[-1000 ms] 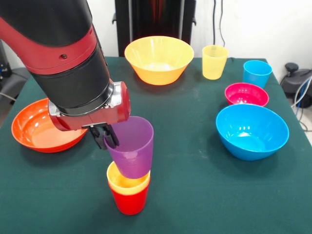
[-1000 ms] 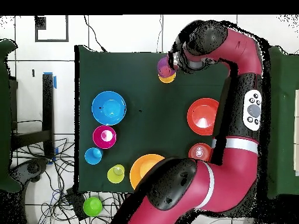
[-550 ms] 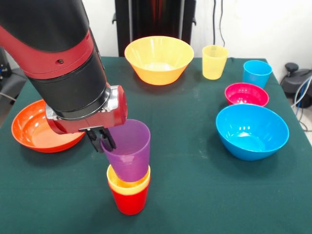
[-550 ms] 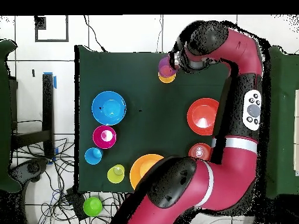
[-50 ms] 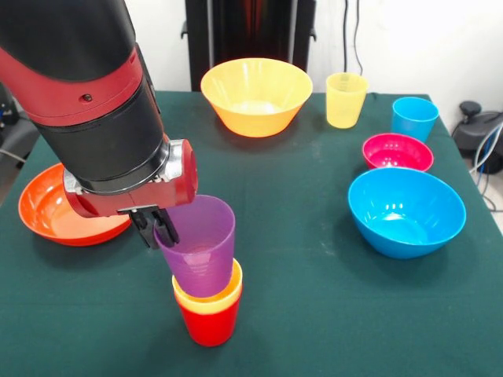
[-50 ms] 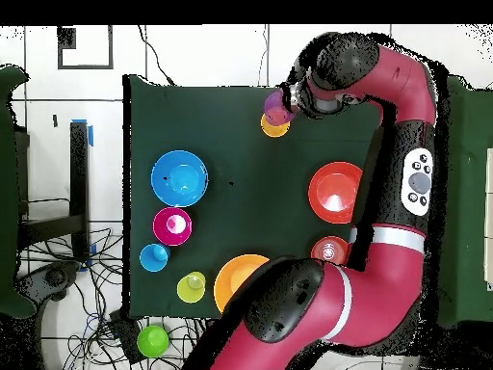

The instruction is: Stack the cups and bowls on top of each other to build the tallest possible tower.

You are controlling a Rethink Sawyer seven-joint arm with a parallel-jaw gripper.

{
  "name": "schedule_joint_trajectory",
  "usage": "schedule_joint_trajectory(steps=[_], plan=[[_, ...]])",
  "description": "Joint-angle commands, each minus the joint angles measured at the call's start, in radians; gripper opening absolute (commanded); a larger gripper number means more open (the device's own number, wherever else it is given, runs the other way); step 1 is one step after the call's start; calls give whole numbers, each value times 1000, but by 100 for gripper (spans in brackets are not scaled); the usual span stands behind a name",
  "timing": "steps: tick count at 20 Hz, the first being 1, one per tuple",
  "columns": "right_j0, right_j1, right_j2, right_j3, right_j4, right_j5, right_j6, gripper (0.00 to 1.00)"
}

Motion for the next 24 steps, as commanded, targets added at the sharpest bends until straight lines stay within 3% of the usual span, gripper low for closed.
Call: schedule_joint_trajectory(steps=[1, 24], plan=[[28, -19, 29, 39, -62, 56, -253, 0], [31, -10, 36, 26, -50, 80, -210, 0]])
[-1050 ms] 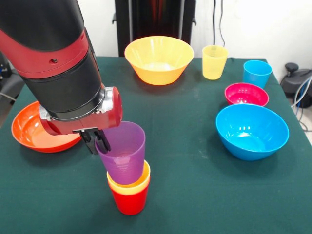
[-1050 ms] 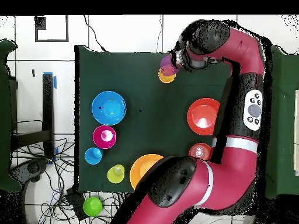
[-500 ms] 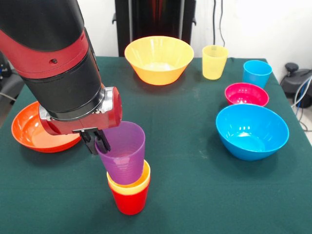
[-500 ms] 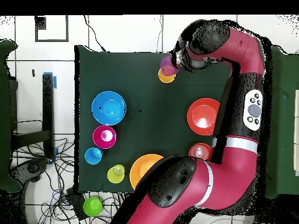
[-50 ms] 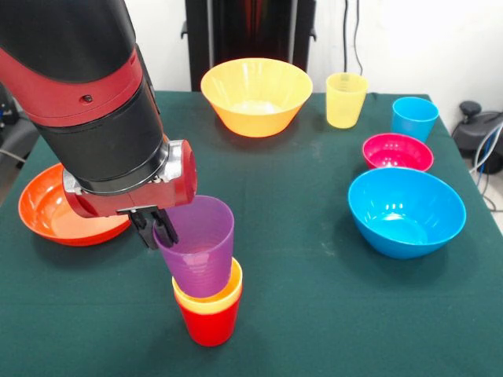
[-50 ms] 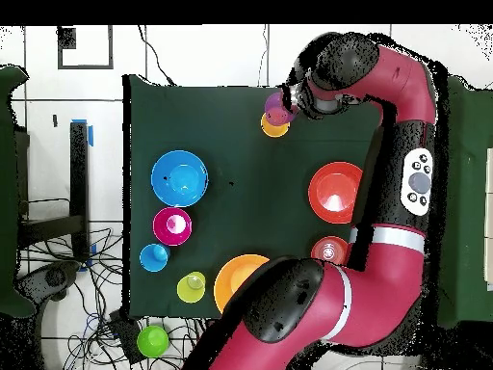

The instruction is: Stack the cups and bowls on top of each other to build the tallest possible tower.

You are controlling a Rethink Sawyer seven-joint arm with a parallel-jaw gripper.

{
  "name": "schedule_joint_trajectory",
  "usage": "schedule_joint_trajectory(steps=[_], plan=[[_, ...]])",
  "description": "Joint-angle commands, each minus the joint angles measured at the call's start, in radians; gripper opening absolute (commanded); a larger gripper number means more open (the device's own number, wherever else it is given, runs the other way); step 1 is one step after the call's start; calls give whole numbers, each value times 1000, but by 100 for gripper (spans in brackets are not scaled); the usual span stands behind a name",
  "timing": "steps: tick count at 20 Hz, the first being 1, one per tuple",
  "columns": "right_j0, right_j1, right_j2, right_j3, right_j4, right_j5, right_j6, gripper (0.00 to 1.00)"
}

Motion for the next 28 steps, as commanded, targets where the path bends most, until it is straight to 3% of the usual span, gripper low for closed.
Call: schedule_joint_trajectory(steps=[1, 11, 12, 28], plan=[[32, -9, 38, 22, -46, 83, -208, 0], [30, -10, 38, 30, -35, 97, -189, 0], [30, -10, 39, 31, -34, 96, -188, 100], [34, -11, 40, 25, -34, 101, -186, 100]])
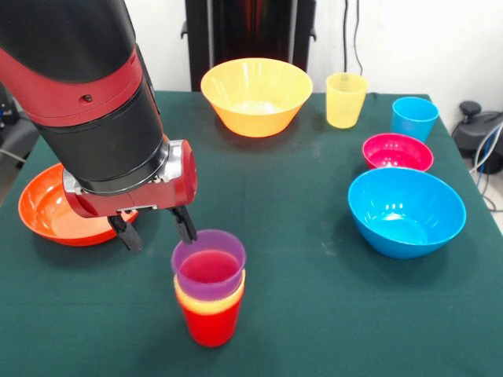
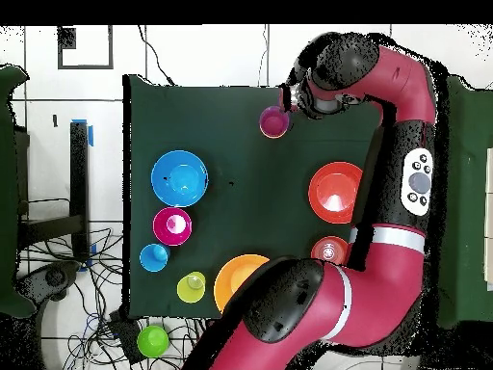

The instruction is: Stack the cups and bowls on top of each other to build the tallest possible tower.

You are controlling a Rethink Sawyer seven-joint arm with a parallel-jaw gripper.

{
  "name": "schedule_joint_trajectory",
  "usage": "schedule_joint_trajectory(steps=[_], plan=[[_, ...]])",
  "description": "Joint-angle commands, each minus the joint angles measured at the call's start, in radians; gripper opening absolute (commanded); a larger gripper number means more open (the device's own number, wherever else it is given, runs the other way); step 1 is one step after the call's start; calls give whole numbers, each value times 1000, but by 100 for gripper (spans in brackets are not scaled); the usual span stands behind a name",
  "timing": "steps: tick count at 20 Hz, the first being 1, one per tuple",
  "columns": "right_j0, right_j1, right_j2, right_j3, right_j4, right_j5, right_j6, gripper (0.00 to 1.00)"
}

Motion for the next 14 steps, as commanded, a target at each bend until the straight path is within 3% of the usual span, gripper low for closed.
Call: schedule_joint_trajectory(steps=[1, 7, 14], plan=[[34, -13, 40, 25, -34, 106, -183, 100], [47, -30, 42, 12, -17, 169, -127, 100], [59, -112, 26, 115, 52, 224, -3, 100]])
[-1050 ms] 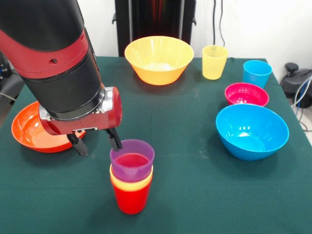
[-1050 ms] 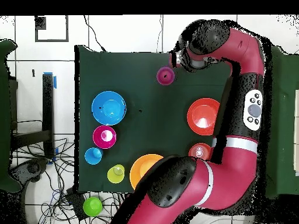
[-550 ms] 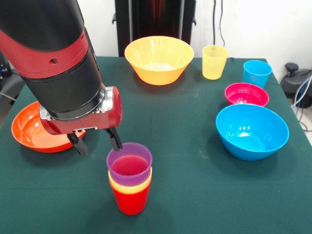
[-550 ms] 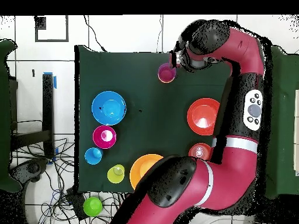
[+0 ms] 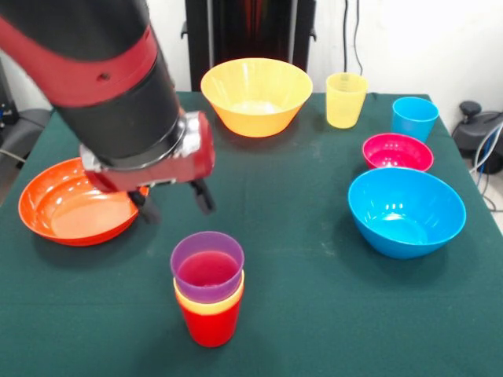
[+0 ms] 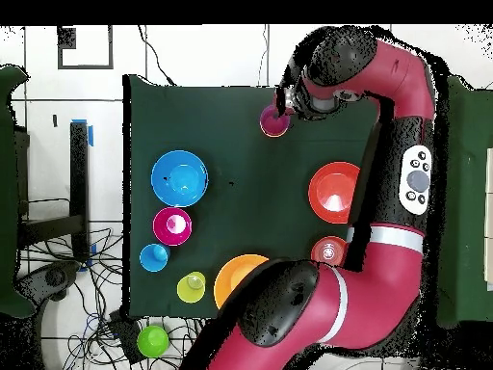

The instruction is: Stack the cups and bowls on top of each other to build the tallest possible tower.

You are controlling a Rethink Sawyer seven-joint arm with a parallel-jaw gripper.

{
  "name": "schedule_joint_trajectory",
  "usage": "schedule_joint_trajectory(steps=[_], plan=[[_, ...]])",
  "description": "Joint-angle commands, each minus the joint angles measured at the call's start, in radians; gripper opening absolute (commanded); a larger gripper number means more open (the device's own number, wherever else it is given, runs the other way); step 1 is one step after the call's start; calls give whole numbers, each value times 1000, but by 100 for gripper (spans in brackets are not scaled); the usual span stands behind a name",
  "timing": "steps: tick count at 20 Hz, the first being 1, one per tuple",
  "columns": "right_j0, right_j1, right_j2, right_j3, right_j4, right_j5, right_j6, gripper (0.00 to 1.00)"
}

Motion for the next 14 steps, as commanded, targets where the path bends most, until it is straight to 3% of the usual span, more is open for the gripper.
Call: schedule_joint_trajectory(steps=[1, 14], plan=[[45, -97, 25, 136, 47, 110, 17, 100], [69, -191, -34, 375, 147, -31, 159, 100]])
